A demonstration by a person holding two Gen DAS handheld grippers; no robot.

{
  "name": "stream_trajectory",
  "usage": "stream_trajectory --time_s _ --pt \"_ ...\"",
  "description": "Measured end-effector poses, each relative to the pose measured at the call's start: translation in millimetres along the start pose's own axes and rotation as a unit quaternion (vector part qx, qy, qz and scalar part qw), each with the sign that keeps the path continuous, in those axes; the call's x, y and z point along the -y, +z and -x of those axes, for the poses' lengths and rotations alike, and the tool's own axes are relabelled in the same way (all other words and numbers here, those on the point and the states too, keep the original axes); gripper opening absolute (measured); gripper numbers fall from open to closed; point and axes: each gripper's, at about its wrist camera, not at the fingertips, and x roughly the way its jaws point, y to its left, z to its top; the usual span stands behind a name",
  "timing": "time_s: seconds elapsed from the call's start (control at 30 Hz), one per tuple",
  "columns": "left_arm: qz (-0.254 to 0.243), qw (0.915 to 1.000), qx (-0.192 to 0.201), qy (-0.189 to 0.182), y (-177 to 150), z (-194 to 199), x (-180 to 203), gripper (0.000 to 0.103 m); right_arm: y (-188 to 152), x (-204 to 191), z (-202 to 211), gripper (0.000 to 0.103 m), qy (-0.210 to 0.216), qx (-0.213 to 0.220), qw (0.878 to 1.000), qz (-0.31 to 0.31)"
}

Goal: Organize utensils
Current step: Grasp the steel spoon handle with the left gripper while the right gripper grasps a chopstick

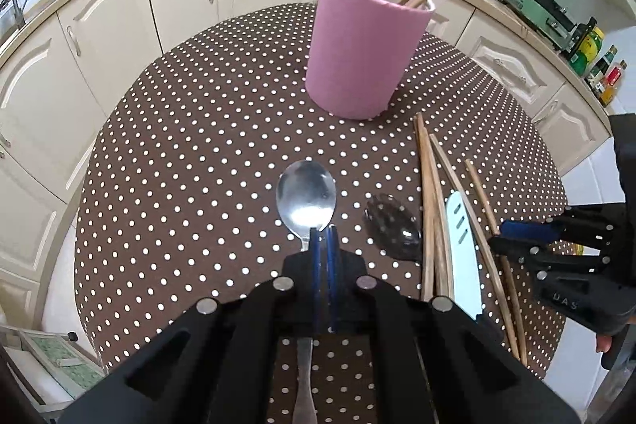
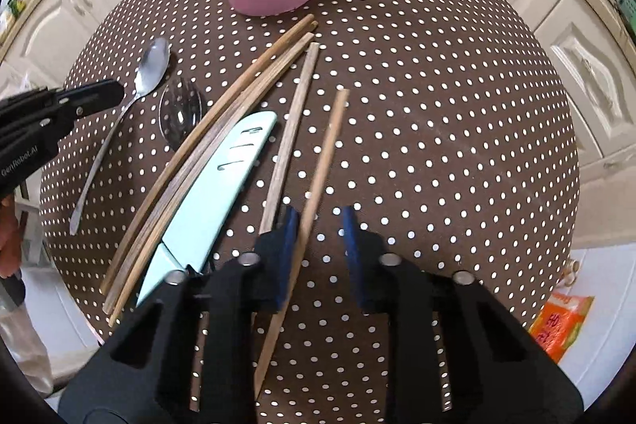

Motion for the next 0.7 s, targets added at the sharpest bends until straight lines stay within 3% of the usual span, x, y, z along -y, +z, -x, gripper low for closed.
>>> stream_trajectory --time_s 0.17,0.23,0.37,0.5,0.57,0.63,0.7 --pt "-0.007 0.9994 -0.024 0.025 3 -6 -4 0.006 2 -5 -2 0.006 0.001 0.004 1.000 0.005" --pt "-0.009 0.9987 -0.040 0.029 5 -11 -6 0.033 -1 2 -1 0.006 0.004 0.007 1.000 0.003" --pt "-0.025 0.9974 -0.056 0.038 6 -21 -5 0.034 2 -2 -3 0.006 0.004 0.013 1.000 0.001" --pt "-0.041 0.9964 -0.056 0.049 7 -30 3 0.033 1 3 0 0.006 0.003 0.016 1.000 0.000" --pt "-0.054 0.9955 -0.051 0.059 8 -32 7 0.023 1 3 3 0.006 0.003 0.018 1.000 -0.002" --pt "-0.055 0.9959 -0.050 0.052 10 -33 8 0.004 -1 6 7 0.006 0.001 0.021 1.000 -0.004" --pt "-0.051 0.9963 -0.049 0.048 11 -37 4 0.004 -4 12 10 0.006 0.005 0.028 1.000 -0.010"
